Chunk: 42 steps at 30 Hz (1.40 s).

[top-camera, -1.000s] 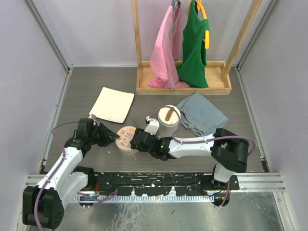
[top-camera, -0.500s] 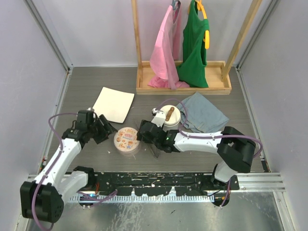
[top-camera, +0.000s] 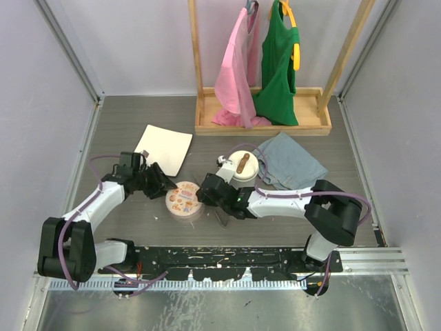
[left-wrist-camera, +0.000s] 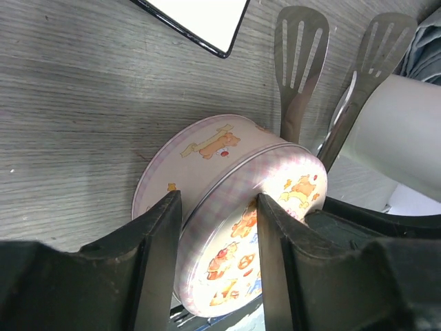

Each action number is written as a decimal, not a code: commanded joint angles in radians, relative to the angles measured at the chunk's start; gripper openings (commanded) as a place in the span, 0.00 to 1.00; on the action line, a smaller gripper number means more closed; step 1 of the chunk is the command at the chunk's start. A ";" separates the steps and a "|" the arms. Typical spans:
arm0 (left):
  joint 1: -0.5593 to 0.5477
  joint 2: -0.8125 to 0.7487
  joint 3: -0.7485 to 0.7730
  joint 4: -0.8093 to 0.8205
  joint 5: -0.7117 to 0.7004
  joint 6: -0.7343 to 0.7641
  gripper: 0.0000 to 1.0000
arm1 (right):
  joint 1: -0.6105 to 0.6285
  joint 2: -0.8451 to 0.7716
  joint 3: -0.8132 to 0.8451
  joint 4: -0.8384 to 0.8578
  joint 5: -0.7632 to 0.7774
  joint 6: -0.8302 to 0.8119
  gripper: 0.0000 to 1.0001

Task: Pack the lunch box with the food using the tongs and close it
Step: Close the box lid on the packing box.

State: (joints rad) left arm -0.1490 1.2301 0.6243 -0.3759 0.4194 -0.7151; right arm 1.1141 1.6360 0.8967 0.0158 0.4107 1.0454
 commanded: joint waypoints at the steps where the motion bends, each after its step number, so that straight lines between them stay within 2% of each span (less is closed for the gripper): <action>1: -0.009 -0.007 -0.079 -0.022 -0.009 -0.004 0.40 | 0.008 0.032 -0.085 0.059 -0.076 0.046 0.28; 6: -0.009 -0.082 -0.098 -0.077 -0.039 -0.009 0.40 | 0.035 0.002 -0.115 0.111 -0.099 0.027 0.31; 9: -0.009 -0.137 -0.104 -0.110 -0.051 -0.017 0.42 | 0.036 -0.030 -0.142 0.151 -0.146 0.041 0.46; 13: -0.009 -0.203 -0.112 -0.144 -0.071 -0.026 0.44 | 0.036 -0.098 -0.215 0.225 -0.163 0.087 0.55; 20: -0.009 -0.242 -0.138 -0.150 -0.067 -0.044 0.45 | 0.040 -0.114 -0.271 0.265 -0.222 0.123 0.57; 25: -0.009 -0.245 -0.153 -0.118 -0.020 -0.052 0.46 | 0.052 -0.114 -0.260 0.230 -0.201 0.110 0.59; 30: -0.009 -0.251 -0.158 -0.103 0.002 -0.056 0.42 | 0.052 -0.140 -0.251 0.233 -0.145 0.071 0.41; 35: -0.009 -0.277 -0.141 -0.120 -0.012 -0.063 0.41 | 0.052 -0.210 -0.231 0.183 -0.080 0.034 0.39; 39: -0.009 -0.299 -0.101 -0.158 -0.042 -0.061 0.46 | 0.052 -0.280 -0.202 0.109 -0.063 -0.026 0.54; 42: -0.009 -0.324 -0.058 -0.206 -0.071 -0.057 0.49 | 0.052 -0.344 -0.196 0.072 -0.069 -0.076 0.59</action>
State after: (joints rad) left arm -0.1524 0.9440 0.4942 -0.5041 0.3836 -0.7773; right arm 1.1595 1.3983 0.6441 0.1406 0.3012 1.0595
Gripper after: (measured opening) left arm 0.473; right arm 0.566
